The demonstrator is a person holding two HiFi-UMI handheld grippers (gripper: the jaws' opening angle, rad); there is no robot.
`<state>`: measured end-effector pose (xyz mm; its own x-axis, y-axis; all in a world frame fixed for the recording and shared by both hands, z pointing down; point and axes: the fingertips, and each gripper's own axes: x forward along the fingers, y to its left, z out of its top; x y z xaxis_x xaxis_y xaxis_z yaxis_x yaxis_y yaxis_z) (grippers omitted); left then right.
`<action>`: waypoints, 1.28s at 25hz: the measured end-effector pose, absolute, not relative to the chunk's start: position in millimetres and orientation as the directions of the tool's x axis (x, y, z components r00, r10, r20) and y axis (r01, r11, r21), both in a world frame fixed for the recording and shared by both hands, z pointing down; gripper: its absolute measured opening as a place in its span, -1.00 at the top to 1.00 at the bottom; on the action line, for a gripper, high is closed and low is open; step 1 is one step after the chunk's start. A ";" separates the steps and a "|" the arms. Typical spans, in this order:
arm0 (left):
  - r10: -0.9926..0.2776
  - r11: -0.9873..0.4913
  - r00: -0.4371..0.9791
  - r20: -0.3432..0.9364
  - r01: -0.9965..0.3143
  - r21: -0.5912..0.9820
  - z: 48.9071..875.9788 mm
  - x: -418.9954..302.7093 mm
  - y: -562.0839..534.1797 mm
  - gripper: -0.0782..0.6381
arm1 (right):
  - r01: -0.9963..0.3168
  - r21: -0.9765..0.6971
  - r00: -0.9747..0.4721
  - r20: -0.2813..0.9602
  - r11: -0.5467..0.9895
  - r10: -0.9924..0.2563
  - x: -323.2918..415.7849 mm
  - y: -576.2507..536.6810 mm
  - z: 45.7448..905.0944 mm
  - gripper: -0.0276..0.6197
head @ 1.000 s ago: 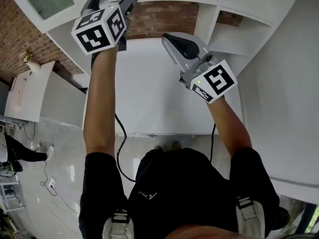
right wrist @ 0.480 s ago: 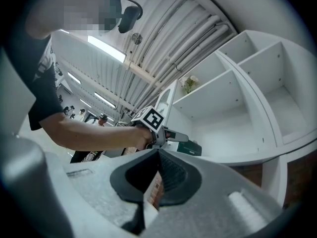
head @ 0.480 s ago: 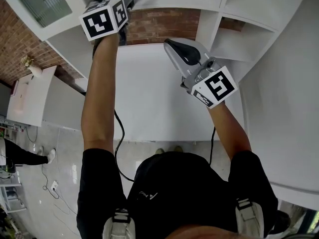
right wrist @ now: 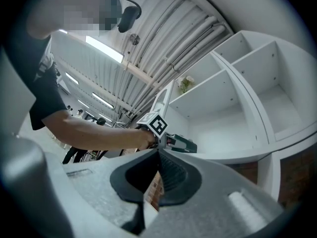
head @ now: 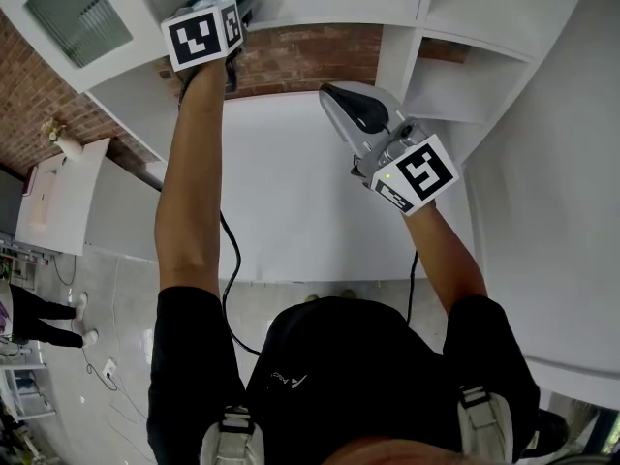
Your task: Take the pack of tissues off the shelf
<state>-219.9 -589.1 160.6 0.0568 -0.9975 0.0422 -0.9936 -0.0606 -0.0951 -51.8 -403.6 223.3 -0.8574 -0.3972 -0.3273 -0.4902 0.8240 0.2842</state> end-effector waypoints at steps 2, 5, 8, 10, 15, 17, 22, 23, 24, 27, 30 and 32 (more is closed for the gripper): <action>-0.997 -0.048 0.041 0.061 -0.993 -0.111 163.0 -220.0 -591.9 -0.58 | -0.494 0.284 -0.855 -0.329 0.822 -0.400 -49.4 -404.8 223.6 0.91; -0.997 -0.029 0.020 0.073 -0.992 -0.122 164.2 -221.7 -592.5 -0.57 | -0.498 0.282 -0.853 -0.330 0.820 -0.405 -47.1 -405.4 223.6 0.91; -0.999 -0.002 -0.006 0.054 -0.991 -0.137 163.7 -225.6 -589.8 -0.34 | -0.503 0.278 -0.850 -0.329 0.819 -0.410 -45.4 -406.1 225.2 0.91; -0.999 0.010 -0.016 0.039 -0.989 -0.149 163.0 -227.7 -588.3 -0.26 | -0.504 0.276 -0.850 -0.328 0.819 -0.412 -45.6 -406.4 227.2 0.91; -1.000 0.015 -0.018 0.014 -0.988 -0.157 162.4 -228.4 -585.3 -0.15 | -0.510 0.268 -0.846 -0.325 0.817 -0.422 -46.1 -407.2 231.3 0.91; -1.000 0.012 -0.013 0.003 -0.988 -0.151 161.5 -228.4 -583.1 -0.13 | -0.512 0.267 -0.845 -0.325 0.816 -0.424 -46.7 -408.0 232.0 0.91; -1.000 -0.008 0.012 -0.028 -0.990 -0.141 155.1 -225.0 -571.3 -0.10 | -0.523 0.267 -0.840 -0.324 0.809 -0.436 -45.9 -407.1 230.7 0.91; -0.999 -0.017 0.022 -0.037 -0.990 -0.138 154.3 -224.0 -568.6 -0.09 | -0.525 0.268 -0.838 -0.325 0.808 -0.437 -45.8 -406.7 230.0 0.91; -0.999 -0.022 0.029 -0.046 -0.990 -0.136 153.2 -223.5 -564.8 -0.09 | -0.527 0.268 -0.837 -0.326 0.806 -0.439 -45.5 -406.4 229.3 0.91; -0.995 -0.039 0.050 -0.082 -0.990 -0.132 147.8 -221.1 -549.1 -0.09 | -0.533 0.262 -0.833 -0.332 0.804 -0.444 -44.8 -406.4 226.5 0.91; -0.989 -0.055 0.072 -0.126 -0.990 -0.132 137.9 -216.9 -527.0 -0.09 | -0.538 0.250 -0.827 -0.341 0.805 -0.447 -45.3 -406.0 222.6 0.91; -0.983 -0.073 0.094 -0.158 -0.989 -0.129 133.1 -212.9 -511.4 -0.09 | -0.542 0.243 -0.822 -0.350 0.805 -0.449 -45.3 -405.3 219.5 0.91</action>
